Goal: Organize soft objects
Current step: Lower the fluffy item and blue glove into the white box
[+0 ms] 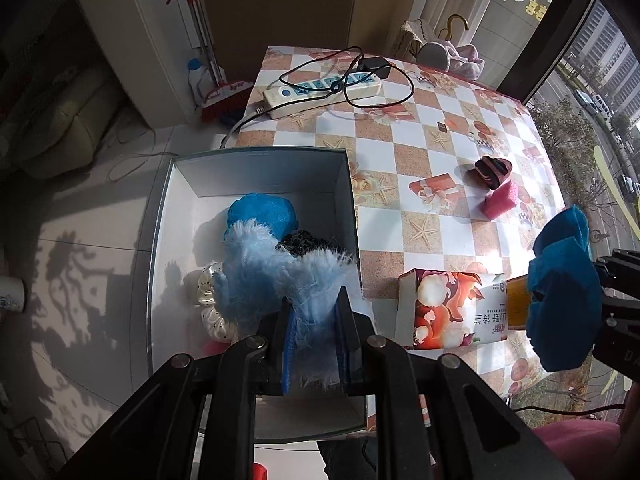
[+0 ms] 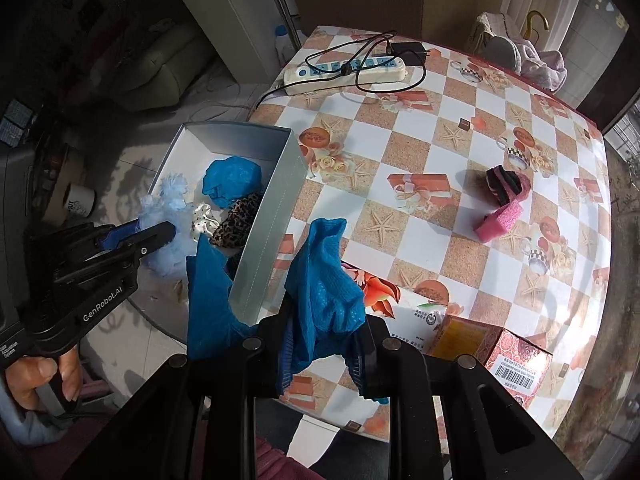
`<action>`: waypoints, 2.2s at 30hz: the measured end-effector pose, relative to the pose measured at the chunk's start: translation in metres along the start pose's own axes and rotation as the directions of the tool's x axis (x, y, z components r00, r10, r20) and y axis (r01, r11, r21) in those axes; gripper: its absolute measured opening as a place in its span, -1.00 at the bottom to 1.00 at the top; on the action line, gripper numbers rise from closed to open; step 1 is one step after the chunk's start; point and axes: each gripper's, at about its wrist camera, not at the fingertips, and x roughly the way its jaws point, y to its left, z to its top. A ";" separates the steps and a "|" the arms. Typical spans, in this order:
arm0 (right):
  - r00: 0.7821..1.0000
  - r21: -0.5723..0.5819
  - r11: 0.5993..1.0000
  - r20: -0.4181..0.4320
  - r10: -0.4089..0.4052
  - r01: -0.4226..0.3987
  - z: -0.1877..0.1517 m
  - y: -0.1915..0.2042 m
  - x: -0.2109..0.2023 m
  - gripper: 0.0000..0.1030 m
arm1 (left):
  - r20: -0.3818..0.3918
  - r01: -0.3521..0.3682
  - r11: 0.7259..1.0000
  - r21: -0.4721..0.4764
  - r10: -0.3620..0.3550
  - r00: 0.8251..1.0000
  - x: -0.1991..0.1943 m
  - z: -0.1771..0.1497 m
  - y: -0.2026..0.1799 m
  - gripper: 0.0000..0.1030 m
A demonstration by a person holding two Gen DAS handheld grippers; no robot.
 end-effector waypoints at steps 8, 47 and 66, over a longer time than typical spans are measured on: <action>0.998 -0.199 0.978 0.037 -0.059 0.066 0.017 0.051 0.002 -0.51 | -0.025 -0.040 0.995 -0.089 0.038 0.999 0.008 -0.016 0.038 -0.63; 0.996 -0.405 0.911 0.001 -0.086 0.079 0.029 0.107 0.027 -0.51 | -0.053 -0.040 0.979 -0.198 0.030 0.998 0.022 -0.036 0.071 -0.63; 0.997 -0.390 0.919 -0.028 -0.069 0.053 0.035 0.104 0.035 -0.51 | -0.066 -0.038 0.979 -0.201 0.025 0.997 0.031 -0.035 0.071 -0.63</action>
